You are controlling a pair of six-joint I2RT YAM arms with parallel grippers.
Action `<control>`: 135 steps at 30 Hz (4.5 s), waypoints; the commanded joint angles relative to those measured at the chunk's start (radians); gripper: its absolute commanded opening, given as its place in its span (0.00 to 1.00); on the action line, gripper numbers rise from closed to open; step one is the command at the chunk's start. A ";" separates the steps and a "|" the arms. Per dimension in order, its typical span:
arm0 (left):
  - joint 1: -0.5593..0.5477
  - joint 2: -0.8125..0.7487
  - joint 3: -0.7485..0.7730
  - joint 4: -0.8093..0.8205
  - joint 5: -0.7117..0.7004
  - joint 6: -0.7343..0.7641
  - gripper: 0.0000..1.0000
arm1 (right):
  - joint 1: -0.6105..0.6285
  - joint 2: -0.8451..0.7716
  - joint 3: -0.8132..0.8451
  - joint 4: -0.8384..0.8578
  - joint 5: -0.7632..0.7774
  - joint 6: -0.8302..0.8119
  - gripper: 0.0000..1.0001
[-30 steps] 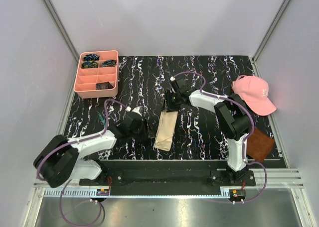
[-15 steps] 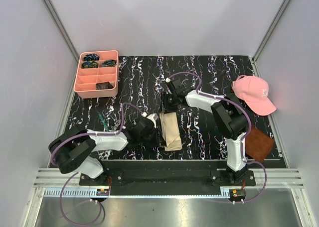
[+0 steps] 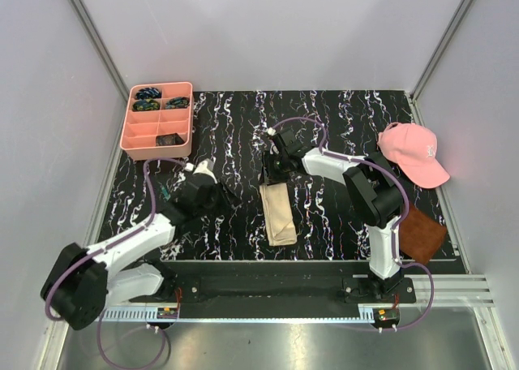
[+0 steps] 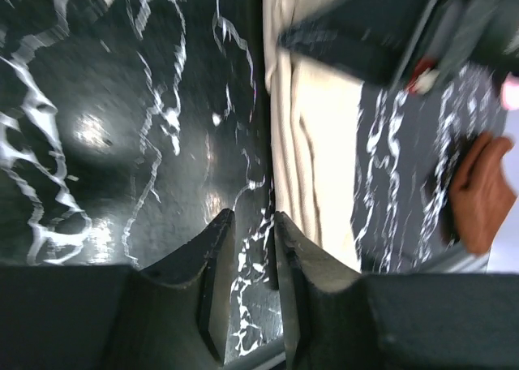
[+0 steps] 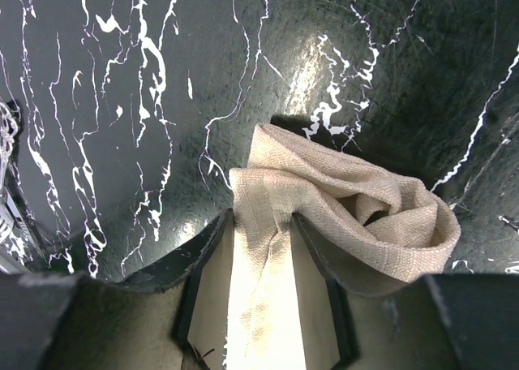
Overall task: Fold the napkin into a case and place the utensils inside
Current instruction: Fold the 2/3-rectangle-folded napkin at the center of the board, then stuff the top corner of the smaller-rectangle-folded napkin into the folded napkin.
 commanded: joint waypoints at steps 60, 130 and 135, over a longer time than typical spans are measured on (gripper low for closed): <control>-0.141 0.609 0.411 0.180 -0.178 0.405 0.24 | -0.020 -0.246 -0.067 -0.078 -0.041 0.197 0.00; -0.152 0.615 0.482 0.131 -0.250 0.400 0.28 | -0.026 -0.309 -0.178 -0.115 0.011 0.209 0.00; -0.153 0.643 0.494 0.128 -0.244 0.398 0.31 | -0.026 -0.302 -0.168 -0.115 0.008 0.211 0.00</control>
